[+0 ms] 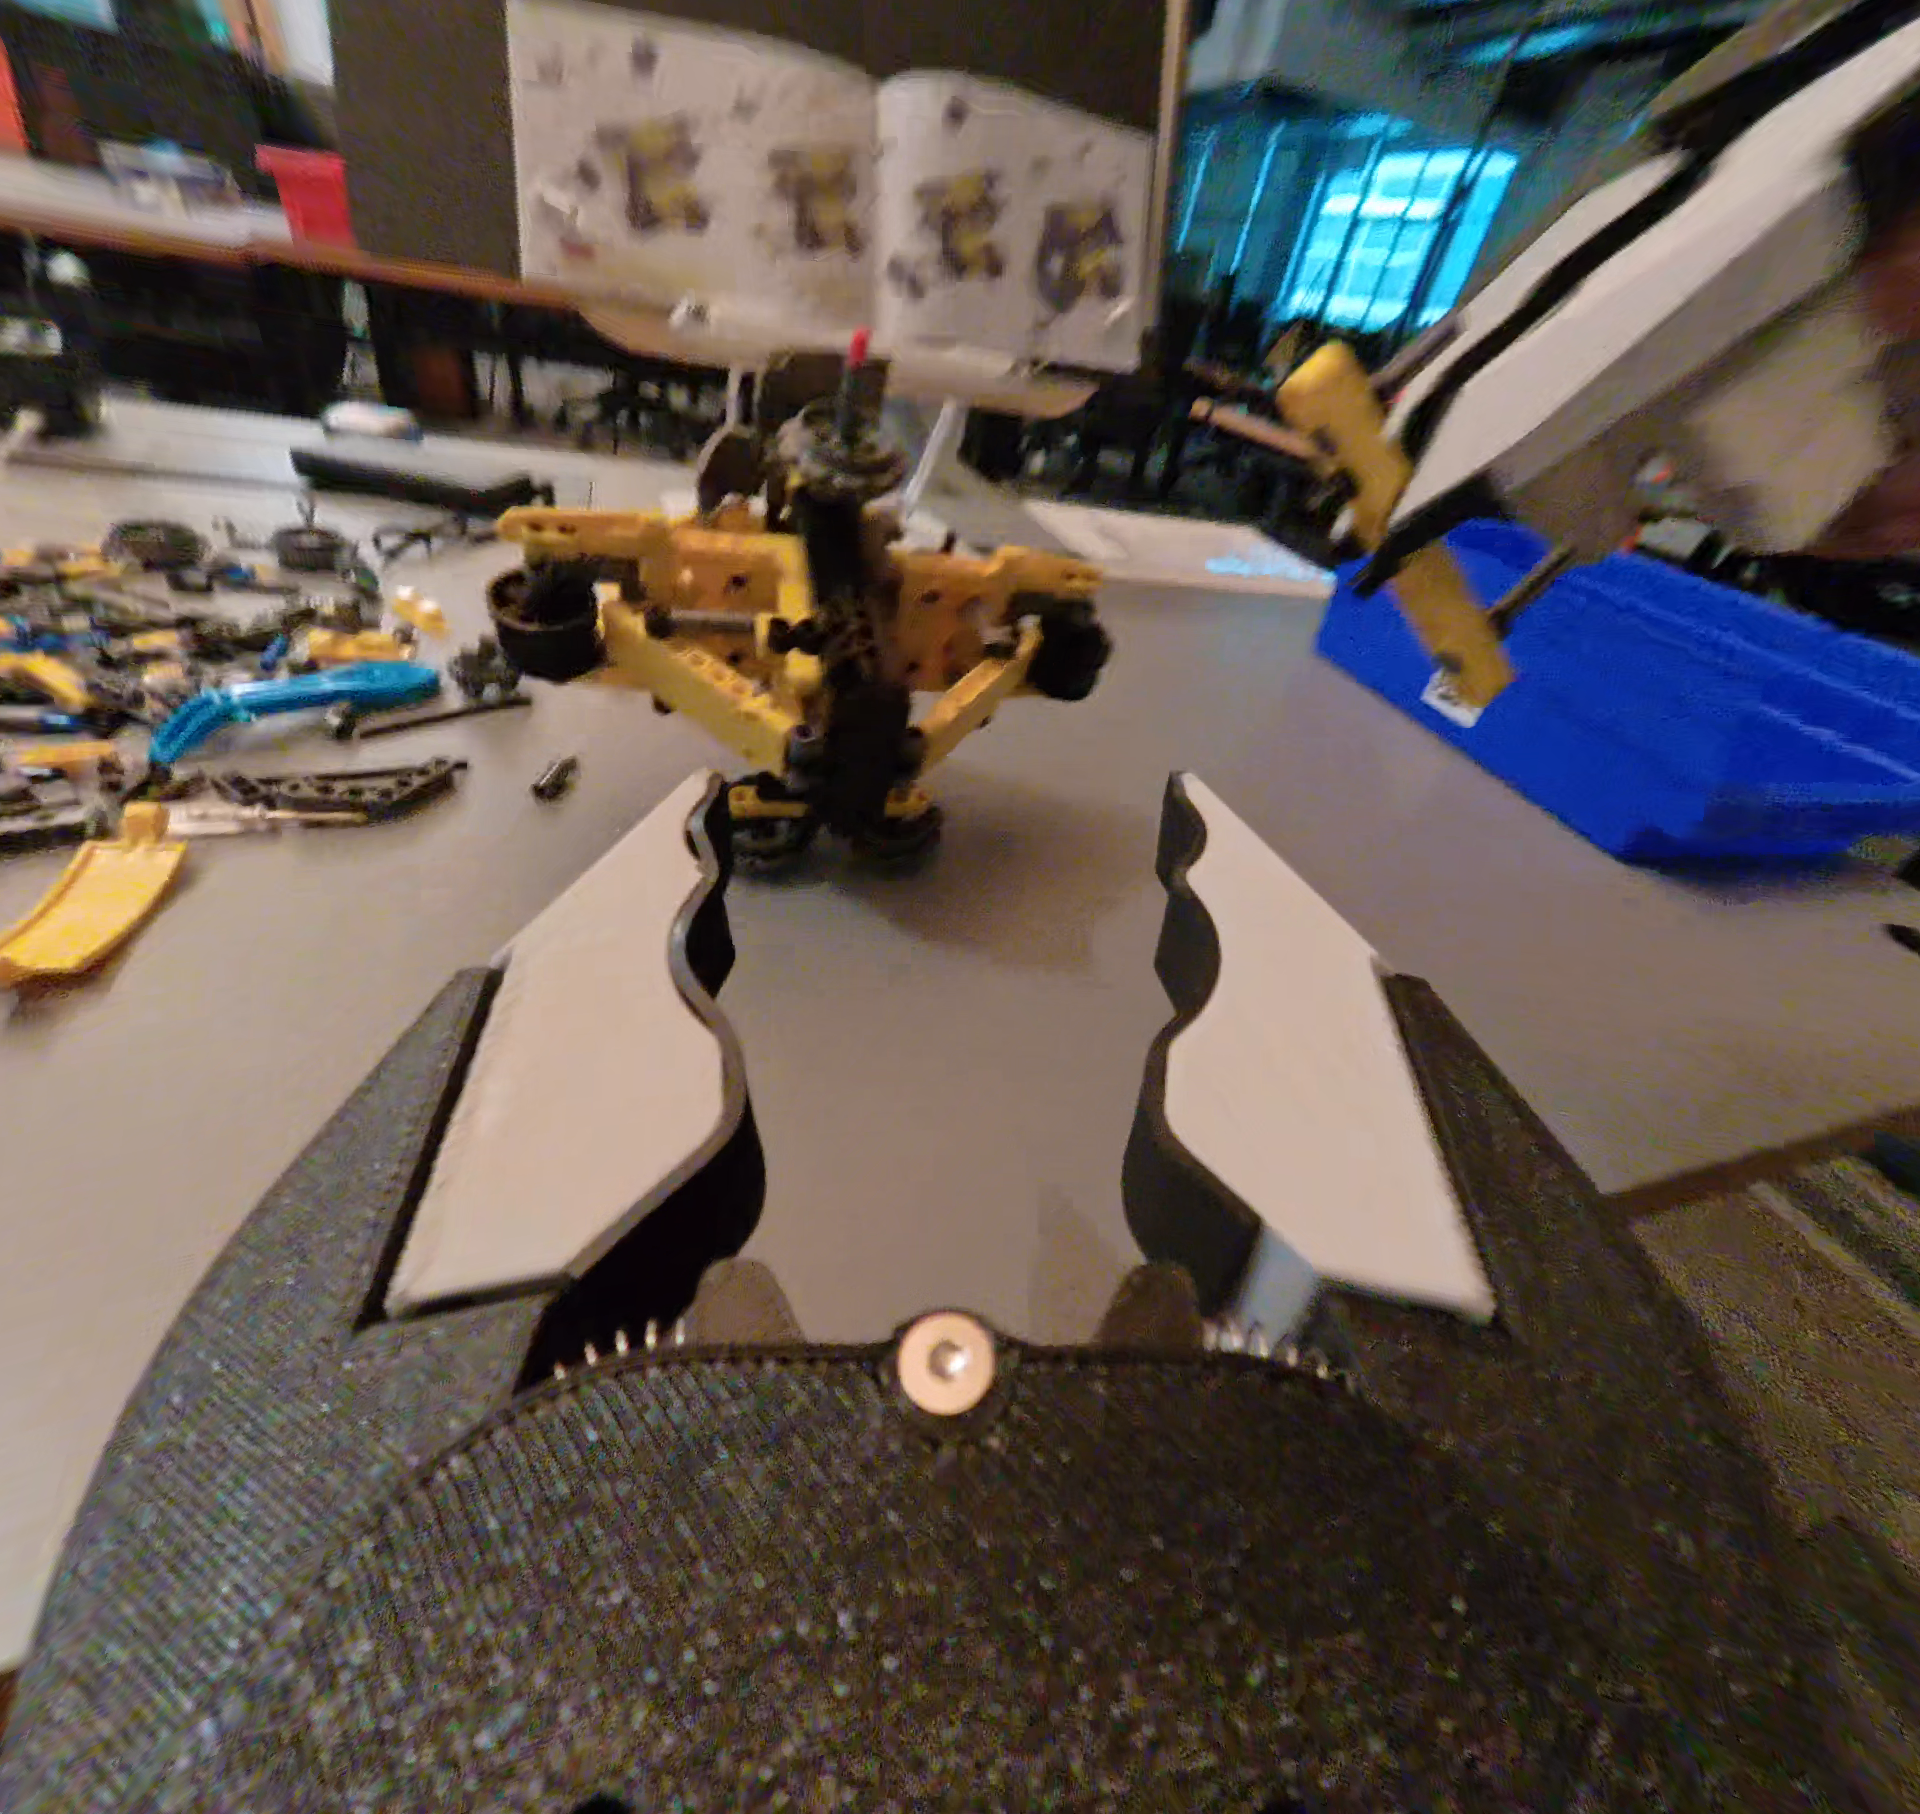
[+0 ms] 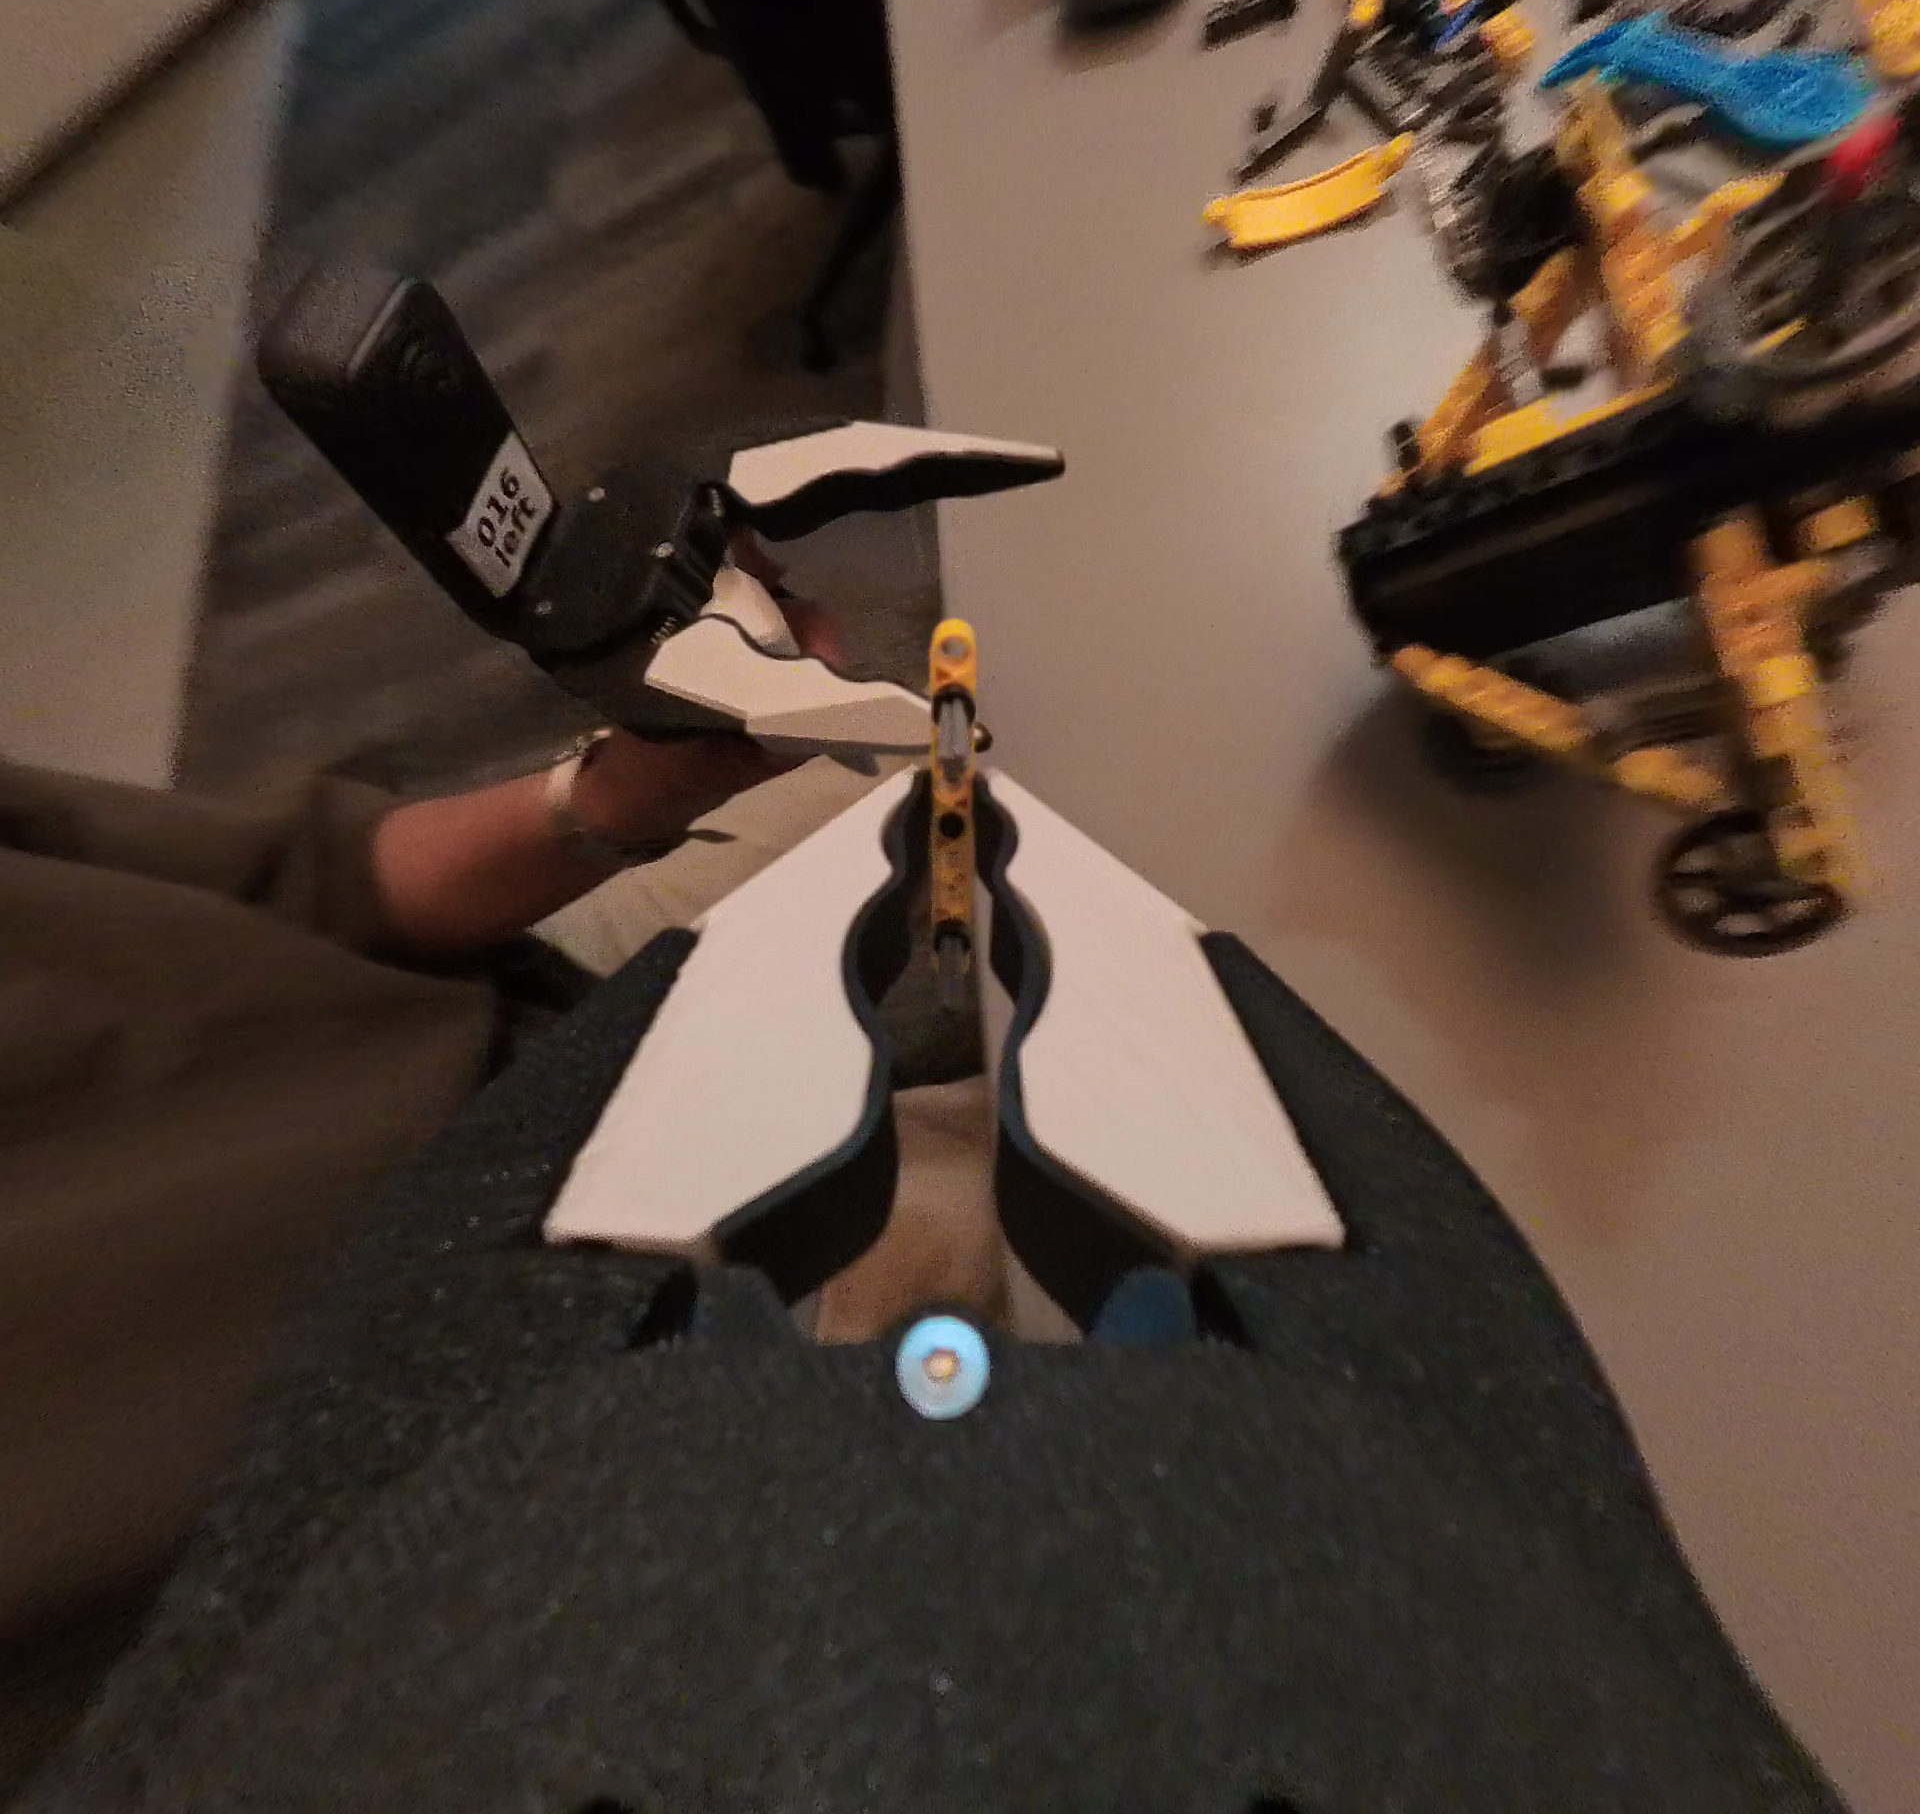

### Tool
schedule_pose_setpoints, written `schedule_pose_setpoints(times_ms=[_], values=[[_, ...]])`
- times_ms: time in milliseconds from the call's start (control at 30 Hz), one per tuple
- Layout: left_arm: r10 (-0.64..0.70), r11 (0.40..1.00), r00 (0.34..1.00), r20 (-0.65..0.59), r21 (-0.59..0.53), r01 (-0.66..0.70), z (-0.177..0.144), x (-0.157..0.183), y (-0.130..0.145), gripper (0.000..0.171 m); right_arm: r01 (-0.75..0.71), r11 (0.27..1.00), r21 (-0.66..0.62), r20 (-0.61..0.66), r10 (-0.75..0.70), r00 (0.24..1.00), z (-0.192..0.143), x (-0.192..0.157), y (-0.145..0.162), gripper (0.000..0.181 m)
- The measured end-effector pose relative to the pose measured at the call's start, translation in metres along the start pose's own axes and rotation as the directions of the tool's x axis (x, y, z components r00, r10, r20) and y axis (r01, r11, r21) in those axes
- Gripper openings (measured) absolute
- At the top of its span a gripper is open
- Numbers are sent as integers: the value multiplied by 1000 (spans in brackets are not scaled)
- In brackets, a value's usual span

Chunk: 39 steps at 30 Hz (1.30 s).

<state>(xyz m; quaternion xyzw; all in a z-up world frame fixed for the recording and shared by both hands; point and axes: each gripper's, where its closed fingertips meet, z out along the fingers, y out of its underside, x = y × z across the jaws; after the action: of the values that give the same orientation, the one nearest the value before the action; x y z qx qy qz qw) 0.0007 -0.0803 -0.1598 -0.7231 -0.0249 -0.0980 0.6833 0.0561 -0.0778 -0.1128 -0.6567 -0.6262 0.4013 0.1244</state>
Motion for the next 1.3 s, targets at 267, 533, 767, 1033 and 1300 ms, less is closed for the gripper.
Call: schedule_pose_setpoints(times_ms=[267,533,767,1033,1300], values=[[12,998,998,68,-64,-8,71,-19,-1,68,73,993,-96,-143,-86,986,10,50,-58,7],[-8,1000,995,99,-16,10,79,-24,0,54,107,980,-165,-156,-133,979,30,60,-66,7],[-25,994,987,159,-97,41,93,-31,11,47,13,958,-286,-191,-71,979,41,81,-55,7],[-26,990,990,141,-133,45,97,-29,16,36,15,887,-462,-229,-136,964,58,96,-43,7],[-58,987,985,163,-138,81,101,-47,15,33,11,839,-544,-272,-188,944,63,103,-41,7]])
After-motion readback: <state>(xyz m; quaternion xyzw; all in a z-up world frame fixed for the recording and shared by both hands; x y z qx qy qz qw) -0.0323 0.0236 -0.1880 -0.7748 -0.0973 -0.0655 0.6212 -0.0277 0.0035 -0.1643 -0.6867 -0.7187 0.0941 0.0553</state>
